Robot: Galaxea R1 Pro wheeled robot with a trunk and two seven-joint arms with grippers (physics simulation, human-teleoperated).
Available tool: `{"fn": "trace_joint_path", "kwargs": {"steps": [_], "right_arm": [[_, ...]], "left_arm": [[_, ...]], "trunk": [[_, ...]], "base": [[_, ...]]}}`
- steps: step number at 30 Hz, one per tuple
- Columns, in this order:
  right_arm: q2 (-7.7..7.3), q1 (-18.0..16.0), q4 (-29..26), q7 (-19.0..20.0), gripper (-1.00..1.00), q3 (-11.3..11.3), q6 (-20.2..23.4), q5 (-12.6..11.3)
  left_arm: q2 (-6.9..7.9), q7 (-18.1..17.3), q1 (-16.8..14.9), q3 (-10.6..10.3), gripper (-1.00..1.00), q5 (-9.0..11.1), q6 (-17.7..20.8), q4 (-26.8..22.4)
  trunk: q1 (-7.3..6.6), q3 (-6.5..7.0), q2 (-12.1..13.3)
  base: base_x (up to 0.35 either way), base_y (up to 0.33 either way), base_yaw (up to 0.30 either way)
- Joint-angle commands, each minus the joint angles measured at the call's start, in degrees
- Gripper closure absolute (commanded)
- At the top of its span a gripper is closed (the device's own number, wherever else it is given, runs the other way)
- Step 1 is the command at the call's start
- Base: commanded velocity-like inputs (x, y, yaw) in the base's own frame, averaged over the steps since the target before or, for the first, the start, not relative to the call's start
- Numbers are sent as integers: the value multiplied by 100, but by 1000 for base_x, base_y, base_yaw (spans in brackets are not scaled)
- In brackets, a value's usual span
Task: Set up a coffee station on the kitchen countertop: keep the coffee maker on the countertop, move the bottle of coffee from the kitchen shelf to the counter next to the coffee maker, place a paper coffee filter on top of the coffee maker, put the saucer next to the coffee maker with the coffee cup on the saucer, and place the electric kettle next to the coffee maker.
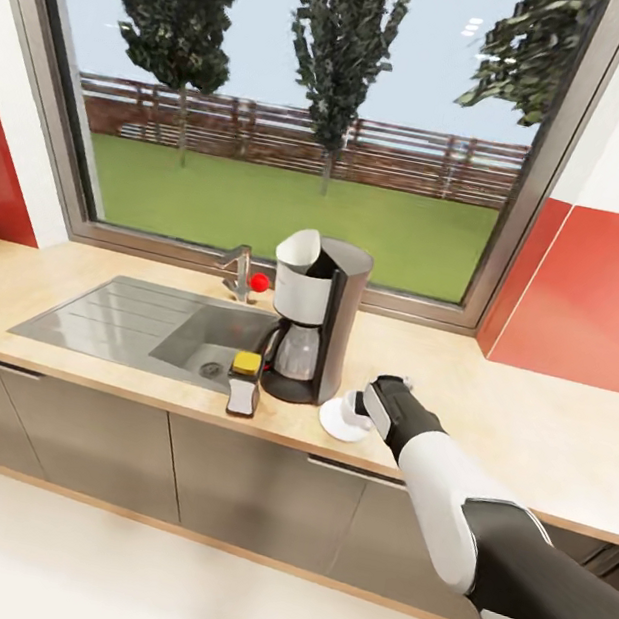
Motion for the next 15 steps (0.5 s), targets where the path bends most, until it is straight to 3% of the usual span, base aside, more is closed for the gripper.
{"fn": "trace_joint_path", "kwargs": {"steps": [1, 7, 15], "right_arm": [[1, -4, 7, -13, 100, 5, -12, -36], [1, -4, 160, -15, 100, 5, -320, -27], [-5, -4, 202, -31, 100, 5, -361, -14]], "left_arm": [[-2, 7, -4, 20, -100, -16, -21, 5], [0, 9, 0, 20, -100, -18, -21, 8], [-4, 9, 1, 20, -100, -16, -21, 59]], "trunk": [[4, -12, -12], [4, -12, -12], [4, -12, -12]], "base": [[36, 31, 0], [10, 9, 0], [24, 0, 0]]}}
